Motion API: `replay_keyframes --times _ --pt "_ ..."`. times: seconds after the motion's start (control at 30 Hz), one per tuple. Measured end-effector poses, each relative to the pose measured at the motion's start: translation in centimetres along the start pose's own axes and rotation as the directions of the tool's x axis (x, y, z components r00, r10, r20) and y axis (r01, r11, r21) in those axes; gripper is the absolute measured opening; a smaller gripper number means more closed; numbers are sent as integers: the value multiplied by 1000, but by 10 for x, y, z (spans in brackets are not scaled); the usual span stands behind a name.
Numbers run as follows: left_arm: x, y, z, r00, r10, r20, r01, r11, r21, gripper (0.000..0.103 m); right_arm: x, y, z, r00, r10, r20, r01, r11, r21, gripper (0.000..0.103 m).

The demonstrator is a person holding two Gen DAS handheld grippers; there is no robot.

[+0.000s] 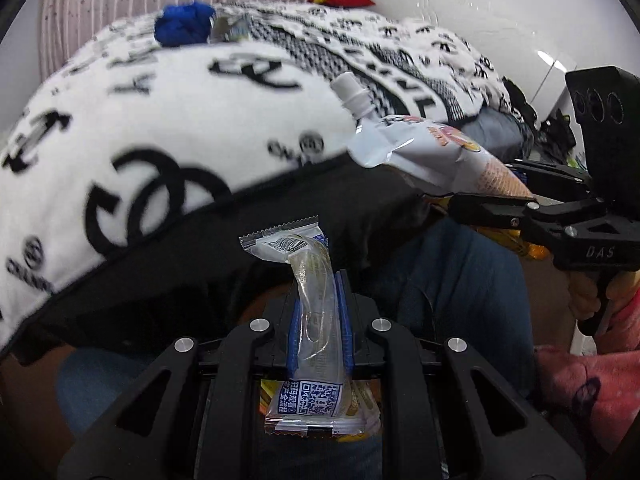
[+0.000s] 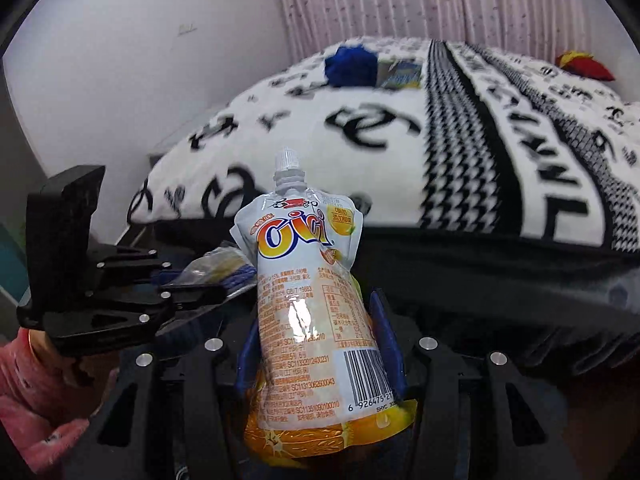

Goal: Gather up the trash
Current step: 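Carry the wrapper and pouch over the orange bucket and open both grippers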

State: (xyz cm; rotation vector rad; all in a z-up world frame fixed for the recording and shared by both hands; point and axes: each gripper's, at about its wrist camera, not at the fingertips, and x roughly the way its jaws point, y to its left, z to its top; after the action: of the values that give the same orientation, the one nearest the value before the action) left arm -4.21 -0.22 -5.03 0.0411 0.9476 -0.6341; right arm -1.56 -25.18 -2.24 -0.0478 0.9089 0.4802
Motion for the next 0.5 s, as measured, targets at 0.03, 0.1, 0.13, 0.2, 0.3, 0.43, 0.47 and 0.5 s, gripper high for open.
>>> replay_keyframes --times 0.03,0.1,0.13,0.2,0.3,0.43,0.47,0.5 --pt "5 -1 -5 1000 -3 -20 3 1000 4 15 5 1 -4 1000 -1 -15 1 1000 -4 50" --pt "11 -1 -10 999 -4 -43 5 1000 4 15 15 2 -11 999 9 -52 -9 1000 -1 50" --pt "16 0 -14 998 -14 -60 14 1000 -2 15 19 1 -13 998 13 -65 -13 1000 5 50" --pt "28 2 -21 995 -22 -96 20 1000 -22 15 29 0 -20 995 25 -99 -23 1000 19 50" --pt "41 6 -28 991 -26 -132 20 999 -45 15 46 -5 -27 987 46 -156 -37 998 60 50" --pt "66 17 -40 979 -27 -200 8 995 -96 15 74 -15 -43 969 58 -238 -30 992 119 50" --pt "71 19 -42 977 -34 -212 11 994 -111 15 80 -18 -45 965 67 -253 -34 990 134 50" --pt "76 22 -44 975 -38 -220 10 992 -125 15 85 -20 -49 960 76 -268 -36 988 151 50"
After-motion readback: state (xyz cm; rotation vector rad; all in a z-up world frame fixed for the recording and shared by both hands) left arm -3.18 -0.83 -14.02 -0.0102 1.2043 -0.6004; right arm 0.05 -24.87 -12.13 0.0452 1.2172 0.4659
